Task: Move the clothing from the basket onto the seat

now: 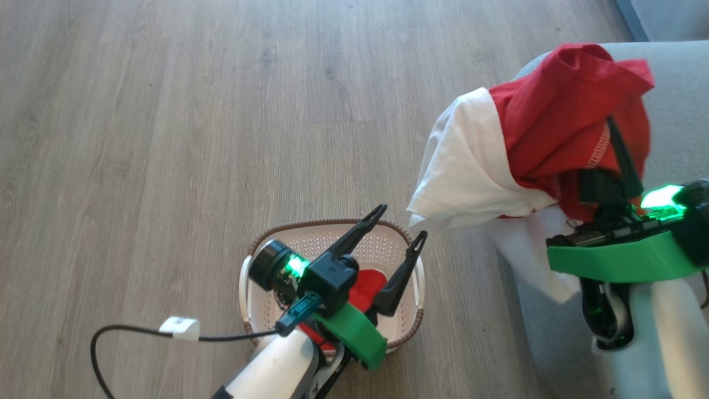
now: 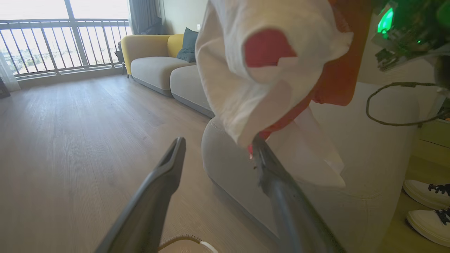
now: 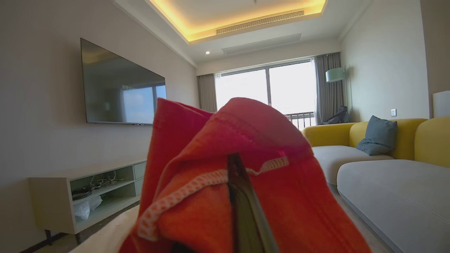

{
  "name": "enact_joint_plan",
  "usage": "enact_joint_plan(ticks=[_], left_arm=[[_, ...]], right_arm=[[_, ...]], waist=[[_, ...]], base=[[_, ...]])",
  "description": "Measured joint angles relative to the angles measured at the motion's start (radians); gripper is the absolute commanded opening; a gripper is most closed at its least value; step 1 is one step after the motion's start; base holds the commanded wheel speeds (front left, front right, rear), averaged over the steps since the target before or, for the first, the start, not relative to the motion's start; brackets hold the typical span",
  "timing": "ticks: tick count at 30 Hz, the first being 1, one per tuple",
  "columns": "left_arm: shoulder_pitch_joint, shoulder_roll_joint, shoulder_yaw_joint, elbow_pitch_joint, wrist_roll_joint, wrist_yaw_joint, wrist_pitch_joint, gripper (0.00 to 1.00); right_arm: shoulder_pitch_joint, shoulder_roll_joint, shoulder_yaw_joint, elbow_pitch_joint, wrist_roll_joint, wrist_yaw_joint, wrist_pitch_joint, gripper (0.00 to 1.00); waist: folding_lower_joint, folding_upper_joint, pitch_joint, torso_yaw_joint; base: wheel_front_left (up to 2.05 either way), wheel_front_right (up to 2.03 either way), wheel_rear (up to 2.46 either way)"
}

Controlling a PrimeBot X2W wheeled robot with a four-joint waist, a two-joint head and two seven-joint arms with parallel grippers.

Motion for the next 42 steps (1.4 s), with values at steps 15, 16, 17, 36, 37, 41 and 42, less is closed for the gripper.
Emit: enact_joint_plan(ticks=[15,16,17,36,37,41,42], left_arm=[[0.092,0.000,0.015,0.054,0.062,-0.071,0.000,1.00],[0.100,0.001,0.015,0.065,0.063,-0.075,0.000,1.00],[0.107,0.001,0.015,0.078,0.072,-0.078,0.000,1.00],[0.178,0.002,0.043,0.118,0.109,-0.114,0.000,1.00],[0.179,0.002,0.043,0.118,0.112,-0.114,0.000,1.00],[0.180,0.002,0.044,0.118,0.112,-0.114,0.000,1.00],[0.180,0.002,0.044,0.118,0.112,-0.114,0.000,1.00]], right_arm=[[0.000,0.002,-0.089,-0.048,-0.030,0.000,0.000,0.00],[0.001,0.002,-0.094,-0.048,-0.030,0.000,0.000,0.00],[0.001,0.002,-0.098,-0.048,-0.030,0.000,0.000,0.00],[0.039,0.007,-0.111,-0.042,-0.029,0.000,0.000,0.00],[0.039,0.007,-0.111,-0.042,-0.029,0.000,0.000,0.00],[0.039,0.007,-0.113,-0.042,-0.029,0.000,0.000,0.00],[0.039,0.007,-0.113,-0.042,-0.029,0.000,0.000,0.00]], waist=[[0.0000,0.0000,-0.020,0.004],[0.0000,0.0000,-0.021,0.004],[0.0000,0.0000,-0.023,0.002],[0.0000,0.0000,-0.032,-0.018],[0.0000,0.0000,-0.031,-0.018],[0.0000,0.0000,-0.028,-0.017],[0.0000,0.0000,-0.027,-0.017]], base=[[0.00,0.00,0.00],[0.00,0.00,0.00],[0.00,0.00,0.00],[0.00,0.00,0.00],[0.00,0.00,0.00],[0.00,0.00,0.00],[0.00,0.00,0.00]])
